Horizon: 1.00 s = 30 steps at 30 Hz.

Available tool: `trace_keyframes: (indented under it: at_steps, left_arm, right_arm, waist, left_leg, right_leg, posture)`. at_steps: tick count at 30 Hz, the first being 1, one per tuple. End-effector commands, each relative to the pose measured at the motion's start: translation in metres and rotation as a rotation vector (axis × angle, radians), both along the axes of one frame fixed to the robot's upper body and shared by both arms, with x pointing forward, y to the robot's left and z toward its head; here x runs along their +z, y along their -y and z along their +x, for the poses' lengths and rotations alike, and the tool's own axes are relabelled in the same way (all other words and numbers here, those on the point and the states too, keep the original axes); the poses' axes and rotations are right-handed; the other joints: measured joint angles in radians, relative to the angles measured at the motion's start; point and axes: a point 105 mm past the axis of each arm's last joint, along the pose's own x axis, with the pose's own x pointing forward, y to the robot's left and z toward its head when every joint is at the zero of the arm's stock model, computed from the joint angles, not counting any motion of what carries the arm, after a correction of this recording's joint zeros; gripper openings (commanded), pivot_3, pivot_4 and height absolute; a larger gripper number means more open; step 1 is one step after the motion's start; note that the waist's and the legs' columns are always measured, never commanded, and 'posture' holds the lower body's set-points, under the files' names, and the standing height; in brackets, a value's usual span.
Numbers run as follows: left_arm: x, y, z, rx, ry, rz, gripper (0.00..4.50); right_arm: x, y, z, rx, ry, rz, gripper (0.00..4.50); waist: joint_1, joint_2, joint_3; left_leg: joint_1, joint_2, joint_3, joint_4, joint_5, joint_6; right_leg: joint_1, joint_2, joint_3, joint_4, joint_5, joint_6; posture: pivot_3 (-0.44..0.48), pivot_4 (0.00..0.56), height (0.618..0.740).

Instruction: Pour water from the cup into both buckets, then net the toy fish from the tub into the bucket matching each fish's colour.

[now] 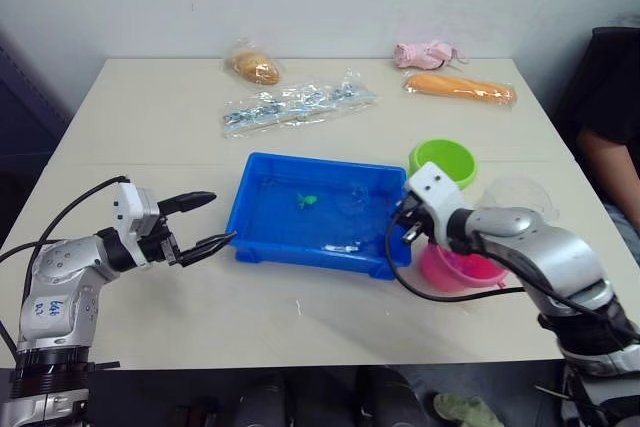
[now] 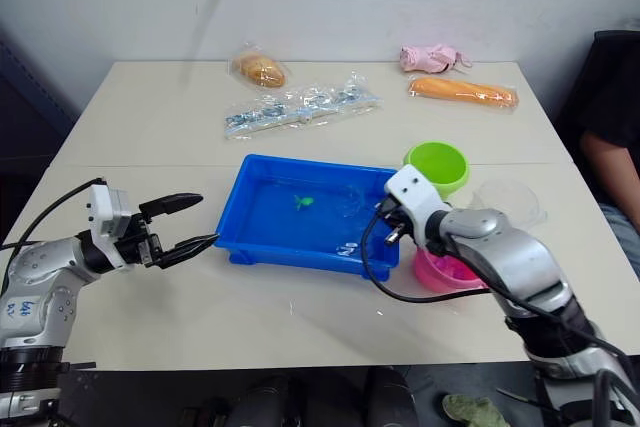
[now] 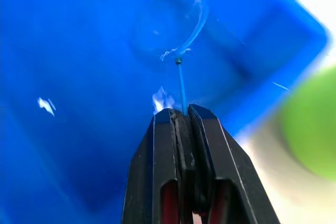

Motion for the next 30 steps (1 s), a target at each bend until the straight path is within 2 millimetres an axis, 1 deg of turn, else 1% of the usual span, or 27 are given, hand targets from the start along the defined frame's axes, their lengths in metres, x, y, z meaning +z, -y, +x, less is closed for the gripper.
trace_keyframes:
  at_steps: [1,4,8,10,12,16,17,19,21,24,27,30]
  left_arm:
    - [0.013,0.002,-0.004,-0.010,0.063,0.002,4.47]
    - [0.014,0.004,-0.004,-0.017,0.065,0.004,4.47]
    - [0.015,0.007,-0.003,-0.024,0.069,0.004,4.47]
    - [0.015,0.010,-0.002,-0.031,0.070,0.003,4.47]
    - [0.016,0.013,-0.002,-0.042,0.076,-0.002,4.47]
    - [0.021,0.019,0.000,-0.060,0.120,-0.021,4.47]
    - [0.020,0.021,-0.002,-0.079,0.117,-0.038,4.47]
    - [0.018,0.028,-0.005,-0.136,0.105,-0.044,4.47]
    - [0.022,0.033,0.000,-0.154,0.116,-0.058,4.47]
    - [0.032,0.038,0.011,-0.164,0.148,-0.083,4.47]
    - [0.034,0.043,0.015,-0.193,0.155,-0.084,4.47]
    - [0.039,0.047,0.024,-0.205,0.164,-0.088,4.47]
  right_arm:
    - [0.013,-0.014,0.004,0.023,0.022,0.053,0.00]
    - [0.013,-0.026,0.003,0.036,-0.025,0.131,0.00]
    - [0.009,-0.031,0.003,0.031,-0.077,0.195,0.00]
    - [0.008,-0.035,0.002,0.041,-0.119,0.266,0.00]
    - [0.012,-0.038,-0.001,0.050,-0.160,0.366,0.00]
    - [0.023,-0.032,-0.006,0.052,-0.176,0.442,0.00]
    - [0.030,-0.031,-0.011,0.063,-0.178,0.471,0.00]
    - [0.042,-0.024,-0.021,0.079,-0.171,0.522,0.00]
    - [0.049,-0.014,-0.024,0.057,-0.154,0.563,0.00]
    - [0.054,0.002,-0.030,0.013,-0.124,0.585,0.00]
    - [0.058,0.019,-0.041,-0.002,-0.091,0.593,0.00]
    - [0.064,0.034,-0.051,-0.026,-0.048,0.623,0.00]
  waist:
    - [0.000,0.000,0.000]
    - [0.000,0.000,0.000]
    - [0.001,0.000,0.000]
    - [0.001,0.000,0.000]
    - [0.000,0.000,0.000]
    - [0.001,0.000,0.000]
    - [0.000,0.000,0.000]
    - [0.001,0.000,0.000]
    - [0.005,0.000,0.000]
    - [0.008,0.000,0.000]
    - [0.006,0.000,0.000]
    - [0.004,0.000,0.000]
  left_leg:
    - [0.000,0.000,0.000,0.000,0.000,0.000]
    - [0.000,0.000,0.000,0.000,0.000,0.000]
    - [0.000,0.000,0.000,0.000,0.000,0.000]
    - [0.000,0.000,0.000,0.000,0.000,0.000]
    - [0.000,0.000,0.000,0.000,0.000,0.000]
    - [0.000,0.000,0.000,0.000,0.000,0.000]
    - [0.000,0.000,0.000,0.000,0.000,0.000]
    - [0.000,0.000,0.000,-0.001,0.000,0.000]
    - [0.000,0.000,0.000,-0.001,0.000,0.000]
    - [0.000,-0.001,-0.001,0.000,0.000,0.000]
    - [0.000,-0.001,-0.001,-0.001,0.000,0.000]
    - [0.000,-0.001,0.000,-0.002,0.000,0.000]
  right_leg:
    - [0.000,0.000,0.000,0.000,0.000,0.000]
    - [0.000,0.000,0.000,0.000,0.000,0.000]
    - [0.000,0.000,0.000,0.000,0.000,0.000]
    - [0.000,0.000,0.000,0.000,0.000,0.000]
    - [0.000,0.000,0.000,0.000,0.000,0.000]
    - [0.000,0.000,0.000,0.000,0.000,0.000]
    - [0.000,0.000,0.000,0.000,0.000,0.000]
    - [0.000,0.000,0.000,0.000,0.000,0.000]
    - [0.000,0.000,0.000,0.000,0.000,0.000]
    - [0.000,0.000,0.000,0.000,0.000,0.000]
    - [0.000,0.000,0.000,0.000,0.000,0.000]
    - [0.000,0.000,0.000,-0.002,0.000,0.000]
  posture:
    - [0.000,0.150,0.740]
    - [0.000,0.150,0.740]
    - [0.000,0.150,0.740]
    - [0.000,0.150,0.740]
    - [0.000,0.150,0.740]
    - [0.000,0.150,0.740]
    - [0.000,0.150,0.740]
    - [0.000,0.150,0.740]
    - [0.000,0.150,0.740]
    - [0.000,0.150,0.740]
    - [0.000,0.150,0.740]
    - [0.000,0.150,0.740]
